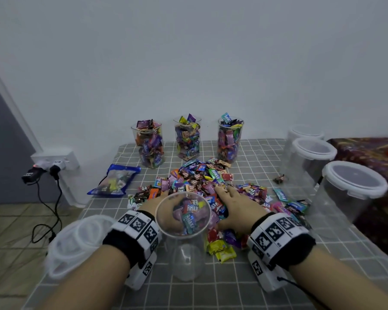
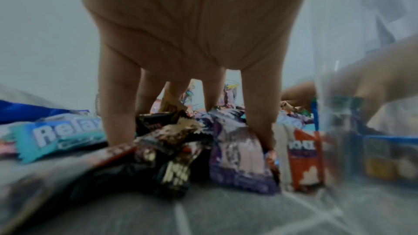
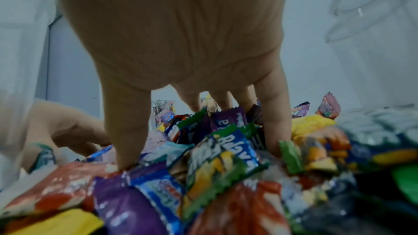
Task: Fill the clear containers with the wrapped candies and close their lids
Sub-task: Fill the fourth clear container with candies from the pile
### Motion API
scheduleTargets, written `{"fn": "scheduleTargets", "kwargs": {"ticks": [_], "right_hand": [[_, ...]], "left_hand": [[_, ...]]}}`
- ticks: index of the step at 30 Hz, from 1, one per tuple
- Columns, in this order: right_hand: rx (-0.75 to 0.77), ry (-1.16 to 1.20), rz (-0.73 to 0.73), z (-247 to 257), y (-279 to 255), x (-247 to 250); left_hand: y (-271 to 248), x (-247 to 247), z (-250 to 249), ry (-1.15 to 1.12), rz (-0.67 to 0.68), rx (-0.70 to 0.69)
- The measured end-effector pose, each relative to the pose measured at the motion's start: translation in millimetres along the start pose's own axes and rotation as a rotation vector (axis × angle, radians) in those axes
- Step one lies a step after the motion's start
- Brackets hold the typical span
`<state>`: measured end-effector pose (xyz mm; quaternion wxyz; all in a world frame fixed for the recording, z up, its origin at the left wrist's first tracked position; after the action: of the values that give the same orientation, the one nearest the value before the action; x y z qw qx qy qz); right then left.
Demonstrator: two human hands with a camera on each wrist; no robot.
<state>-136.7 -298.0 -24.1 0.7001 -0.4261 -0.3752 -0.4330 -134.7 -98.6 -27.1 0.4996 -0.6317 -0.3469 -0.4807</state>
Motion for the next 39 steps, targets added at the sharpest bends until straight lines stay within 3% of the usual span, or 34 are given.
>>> {"fn": "scheduleTargets", "kwargs": {"ticks": [3,10,26,39], "right_hand": [[0.007,0.014,-0.02,-0.8,1.9,0.3],[0.002,0.029,-0.086,1.4,3.6,2.0],[0.014,-0.022,-0.18,2.5,6.5,5.1],[0.003,0.089,-0.397,1.1,-4.5,19.9]], "left_hand": [[-1.5,7.1,-3.9,0.056,-0.057,0.01],[1.2,4.1,-6.5,0.118,-0.013,0.048],[0.1,7.2,-3.2,0.115,-0.125,0.099],[-5.6,12.8,2.4,-0.024,-0.396,0.173]]}}
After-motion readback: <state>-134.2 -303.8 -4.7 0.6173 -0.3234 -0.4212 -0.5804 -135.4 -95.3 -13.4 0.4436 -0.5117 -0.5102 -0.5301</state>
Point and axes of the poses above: each hand's wrist, its own y-axis towards the middle knuckle, its own x-axis out of the back of the hand, z = x × y, the point moved 3 cm from there along y, towards the middle knuckle, and after that the axes turned 9 degrees about y, right-handed, at the moved point
